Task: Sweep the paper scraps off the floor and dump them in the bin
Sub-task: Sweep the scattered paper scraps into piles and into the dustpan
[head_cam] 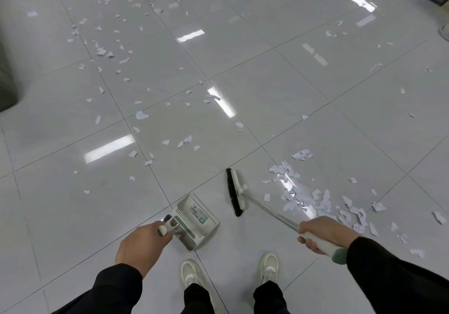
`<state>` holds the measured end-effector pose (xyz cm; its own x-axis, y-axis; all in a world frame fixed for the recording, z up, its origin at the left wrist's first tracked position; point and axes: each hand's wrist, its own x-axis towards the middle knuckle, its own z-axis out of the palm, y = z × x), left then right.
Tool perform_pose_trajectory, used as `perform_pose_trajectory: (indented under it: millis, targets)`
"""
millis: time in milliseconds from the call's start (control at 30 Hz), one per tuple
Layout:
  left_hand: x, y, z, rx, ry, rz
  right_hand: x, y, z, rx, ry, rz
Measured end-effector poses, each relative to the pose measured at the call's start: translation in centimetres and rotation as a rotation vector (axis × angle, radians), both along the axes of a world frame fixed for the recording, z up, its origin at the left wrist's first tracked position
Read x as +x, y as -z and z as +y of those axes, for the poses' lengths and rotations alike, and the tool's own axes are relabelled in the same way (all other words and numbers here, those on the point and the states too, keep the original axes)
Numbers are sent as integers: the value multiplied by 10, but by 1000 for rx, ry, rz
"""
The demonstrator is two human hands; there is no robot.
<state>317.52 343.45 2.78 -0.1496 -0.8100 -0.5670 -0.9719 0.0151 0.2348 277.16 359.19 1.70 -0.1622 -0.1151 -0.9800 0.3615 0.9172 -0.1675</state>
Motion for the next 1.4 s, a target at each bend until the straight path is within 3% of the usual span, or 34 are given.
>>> perform_pose_trajectory:
  millis: [433, 633, 767, 967, 1167, 1400]
  targets:
    - [-203, 20, 66, -7, 12, 63, -261, 19, 108, 21, 32, 374]
    - [-257, 12, 82, -16, -52, 115, -290, -18, 123, -36, 198, 264]
    - [-268, 8, 80, -30, -85, 129, -260, -35, 100, -128, 281, 170]
    - [-236, -14, 66, -67, -259, 152, -155, -47, 3, -246, 398, -103]
    - [-143, -26, 48, -118, -450, 142, -30, -53, -88, -254, 195, -243]
    - [35, -12, 13, -112, -737, 122, 165, -39, -205, -239, -111, -328]
